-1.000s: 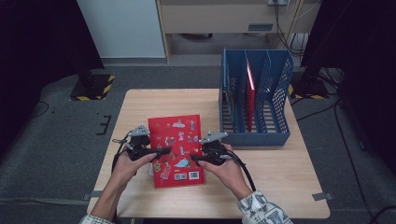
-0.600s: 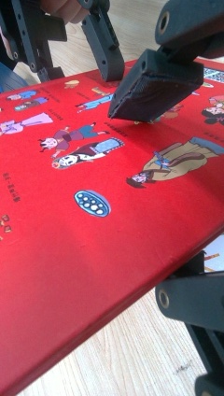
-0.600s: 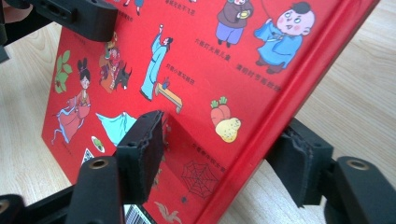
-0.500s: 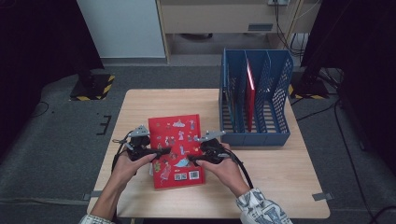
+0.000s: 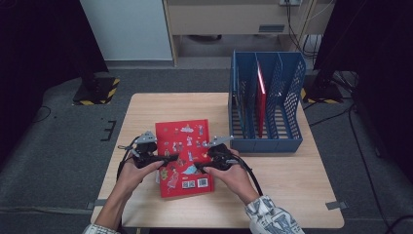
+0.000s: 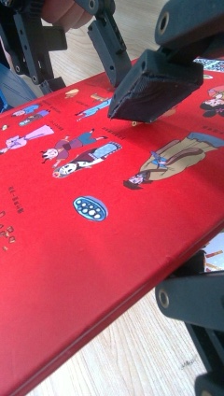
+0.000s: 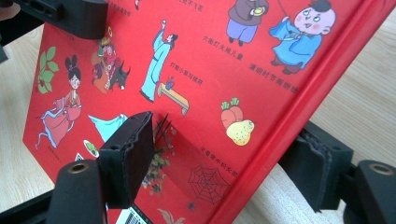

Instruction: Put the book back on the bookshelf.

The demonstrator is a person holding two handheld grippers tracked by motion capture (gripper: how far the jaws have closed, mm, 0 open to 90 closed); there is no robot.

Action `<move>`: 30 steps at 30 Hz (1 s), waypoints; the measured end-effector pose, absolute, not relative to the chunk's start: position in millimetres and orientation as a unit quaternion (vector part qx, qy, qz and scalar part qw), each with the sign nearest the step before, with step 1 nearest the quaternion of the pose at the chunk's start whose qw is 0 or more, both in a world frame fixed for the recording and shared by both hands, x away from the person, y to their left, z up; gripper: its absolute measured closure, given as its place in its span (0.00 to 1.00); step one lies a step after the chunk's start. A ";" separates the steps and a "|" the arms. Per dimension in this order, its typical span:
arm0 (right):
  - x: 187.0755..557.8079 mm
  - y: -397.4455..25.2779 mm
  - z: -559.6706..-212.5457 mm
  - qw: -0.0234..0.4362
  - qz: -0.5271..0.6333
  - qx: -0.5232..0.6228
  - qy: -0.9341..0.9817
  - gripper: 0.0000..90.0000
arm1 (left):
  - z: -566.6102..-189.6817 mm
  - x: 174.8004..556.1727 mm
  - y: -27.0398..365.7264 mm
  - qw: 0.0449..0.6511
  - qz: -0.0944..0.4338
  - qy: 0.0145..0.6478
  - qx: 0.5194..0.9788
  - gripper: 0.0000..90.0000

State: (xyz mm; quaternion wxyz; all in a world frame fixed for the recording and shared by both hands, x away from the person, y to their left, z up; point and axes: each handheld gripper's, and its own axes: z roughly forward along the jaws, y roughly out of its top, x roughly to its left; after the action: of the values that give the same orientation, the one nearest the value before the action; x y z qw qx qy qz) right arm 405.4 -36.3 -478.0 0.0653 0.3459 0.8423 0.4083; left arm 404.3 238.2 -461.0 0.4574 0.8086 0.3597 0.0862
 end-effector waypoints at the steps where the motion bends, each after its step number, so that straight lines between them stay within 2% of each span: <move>1: 405.6 -36.3 -478.3 0.065 0.408 0.344 0.843 0.31 | -461.0 404.1 238.2 0.457 0.087 0.359 0.809 0.37; 12: 404.2 -33.0 -478.4 0.068 0.402 0.347 0.844 0.28 | -461.4 404.6 239.0 0.456 0.083 0.361 0.809 0.37; 15: 403.2 -34.2 -476.4 0.074 0.405 0.344 0.844 0.32 | -460.4 403.8 239.2 0.453 0.081 0.365 0.809 0.37; 19: 399.7 -38.7 -468.5 0.085 0.416 0.342 0.838 0.45 | -458.4 402.6 241.5 0.456 0.082 0.369 0.805 0.37; 30: 397.4 -41.8 -452.4 0.083 0.424 0.339 0.835 0.57 | -444.8 399.9 248.3 0.484 0.078 0.375 0.787 0.45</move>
State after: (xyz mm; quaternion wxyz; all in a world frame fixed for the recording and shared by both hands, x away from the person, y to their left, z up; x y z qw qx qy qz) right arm 397.4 -41.8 -452.4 0.0829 0.3394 0.8354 0.4243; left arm 399.9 248.3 -444.8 0.4841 0.7867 0.3750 0.0779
